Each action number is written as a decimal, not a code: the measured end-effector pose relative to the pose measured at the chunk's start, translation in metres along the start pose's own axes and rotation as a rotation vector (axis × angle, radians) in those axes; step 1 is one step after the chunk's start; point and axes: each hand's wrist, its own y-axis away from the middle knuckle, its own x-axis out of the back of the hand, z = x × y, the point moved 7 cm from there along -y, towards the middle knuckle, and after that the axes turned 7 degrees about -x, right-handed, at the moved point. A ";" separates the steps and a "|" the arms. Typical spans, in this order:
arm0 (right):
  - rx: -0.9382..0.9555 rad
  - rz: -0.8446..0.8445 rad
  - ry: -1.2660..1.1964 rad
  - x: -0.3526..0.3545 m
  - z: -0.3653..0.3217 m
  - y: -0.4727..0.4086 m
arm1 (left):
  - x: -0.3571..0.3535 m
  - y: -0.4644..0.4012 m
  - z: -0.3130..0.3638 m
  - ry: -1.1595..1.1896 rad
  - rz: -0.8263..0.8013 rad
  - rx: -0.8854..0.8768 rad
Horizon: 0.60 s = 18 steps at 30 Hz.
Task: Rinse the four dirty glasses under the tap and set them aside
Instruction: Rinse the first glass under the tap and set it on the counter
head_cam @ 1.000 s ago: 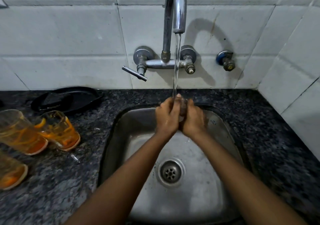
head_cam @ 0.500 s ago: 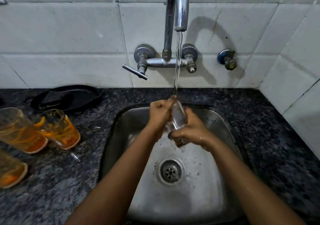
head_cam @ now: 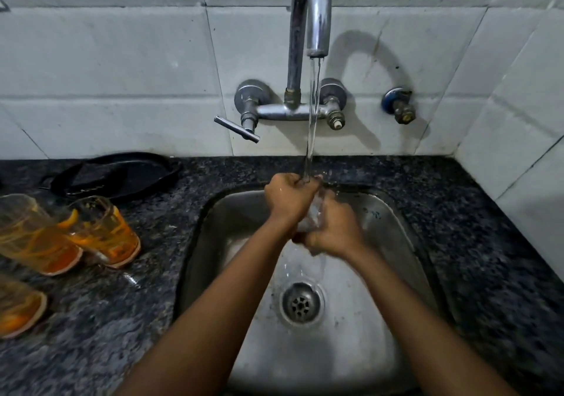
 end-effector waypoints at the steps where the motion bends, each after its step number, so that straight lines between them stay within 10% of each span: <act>1: -0.046 -0.128 -0.194 -0.003 0.004 -0.001 | 0.002 0.001 0.000 0.041 0.011 -0.027; 4: -0.122 -0.444 -0.541 -0.015 0.014 0.002 | 0.003 0.005 -0.001 0.284 -0.046 -0.052; 9: 0.051 -0.230 -0.505 -0.010 0.005 -0.017 | 0.023 -0.010 -0.011 0.761 0.161 0.178; 18: 0.156 -0.009 -0.467 0.015 -0.020 -0.026 | 0.078 -0.057 0.007 -0.256 0.233 -0.022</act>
